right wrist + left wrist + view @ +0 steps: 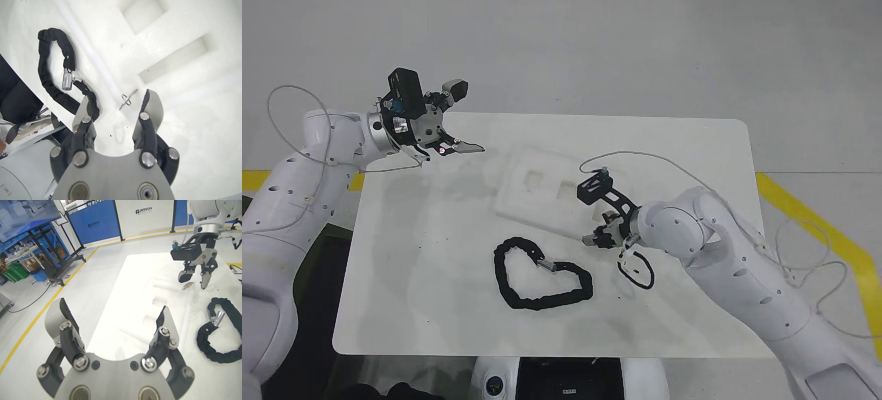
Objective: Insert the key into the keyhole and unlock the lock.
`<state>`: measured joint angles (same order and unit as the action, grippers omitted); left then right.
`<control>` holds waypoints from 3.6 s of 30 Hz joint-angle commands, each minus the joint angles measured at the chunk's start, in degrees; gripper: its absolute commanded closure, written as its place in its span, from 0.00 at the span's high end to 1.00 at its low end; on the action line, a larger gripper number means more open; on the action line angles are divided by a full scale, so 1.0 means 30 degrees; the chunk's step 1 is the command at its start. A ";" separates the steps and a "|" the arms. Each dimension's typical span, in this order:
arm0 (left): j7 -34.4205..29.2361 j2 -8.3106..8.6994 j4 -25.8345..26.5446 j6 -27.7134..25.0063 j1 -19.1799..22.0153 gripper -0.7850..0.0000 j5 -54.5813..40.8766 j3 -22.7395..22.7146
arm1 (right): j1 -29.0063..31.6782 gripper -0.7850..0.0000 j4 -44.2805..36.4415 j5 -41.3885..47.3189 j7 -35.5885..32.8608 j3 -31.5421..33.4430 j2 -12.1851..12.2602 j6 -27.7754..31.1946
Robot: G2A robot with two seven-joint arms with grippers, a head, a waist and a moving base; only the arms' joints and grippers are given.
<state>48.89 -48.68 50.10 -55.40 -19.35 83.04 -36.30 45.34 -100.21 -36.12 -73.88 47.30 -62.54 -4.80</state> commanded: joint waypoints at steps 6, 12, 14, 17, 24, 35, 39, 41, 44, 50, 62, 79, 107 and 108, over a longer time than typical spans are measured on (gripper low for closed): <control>0.0000 0.0000 0.0000 0.0000 0.0000 1.00 0.0000 0.0000 | 0.0039 0.44 -0.0085 -0.0682 -0.0097 -0.0031 -0.0028 -0.0303; 0.0000 0.0000 0.0000 0.0000 0.0000 1.00 0.0000 0.0000 | 0.0045 0.27 0.0031 -0.1048 -0.0154 -0.0060 -0.0079 -0.0447; 0.0000 0.0000 0.0000 0.0000 0.0000 1.00 0.0000 0.0000 | 0.0055 0.24 0.0048 -0.1143 -0.0131 -0.0055 -0.0097 -0.0485; 0.0000 0.0000 0.0000 0.0000 0.0000 1.00 0.0000 0.0000 | 0.0091 0.22 0.0108 -0.1233 -0.0067 -0.0025 -0.0120 -0.0487; 0.0000 0.0000 0.0000 0.0000 0.0000 1.00 0.0000 0.0000 | 0.0139 0.11 0.0358 -0.1379 0.0116 -0.0007 -0.0201 -0.0558; 0.0000 0.0000 0.0000 0.0000 0.0000 1.00 0.0000 0.0000 | 0.0091 0.00 0.0475 -0.1971 0.0041 0.0148 -0.0294 -0.0973; 0.0000 0.0000 0.0000 0.0000 0.0000 1.00 0.0000 0.0000 | 0.0145 0.00 0.0190 -0.2326 -0.0109 0.0338 -0.0276 -0.1190; 0.0000 0.0000 0.0000 0.0000 0.0000 1.00 0.0000 0.0000 | 0.0164 0.00 -0.0058 -0.2601 -0.0295 0.0430 -0.0261 -0.1387; 0.0000 0.0000 0.0000 0.0000 0.0000 1.00 0.0000 0.0000 | 0.0180 0.00 -0.0664 -0.3282 -0.0720 0.0604 -0.0213 -0.1791; 0.0000 0.0000 0.0000 0.0000 0.0000 1.00 0.0000 0.0000 | 0.0343 0.00 -0.1565 -0.4944 -0.1694 0.0865 -0.0110 -0.2603; 0.0000 0.0000 0.0000 0.0000 0.0000 1.00 0.0000 0.0000 | -0.0111 0.00 -0.1561 -0.8262 -0.3337 0.0300 -0.0303 -0.3671; 0.0000 0.0000 0.0000 0.0000 0.0000 1.00 0.0000 0.0000 | 0.3674 0.00 -0.3005 -0.0278 0.1189 0.6530 0.0335 0.1681; -0.0287 -0.0013 0.0359 0.0240 -0.0190 1.00 -0.0076 -0.0017 | 0.7759 0.00 -0.3795 0.4468 0.4326 1.2176 0.1084 0.5226; -0.0525 -0.0017 0.0807 0.0237 -0.0364 1.00 -0.0177 -0.0044 | 0.7759 0.00 -0.3795 0.4468 0.4326 1.2176 0.1084 0.5226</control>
<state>48.14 -48.70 51.14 -54.91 -19.89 82.78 -36.36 68.62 -111.60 -22.71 -60.90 83.83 -59.29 10.88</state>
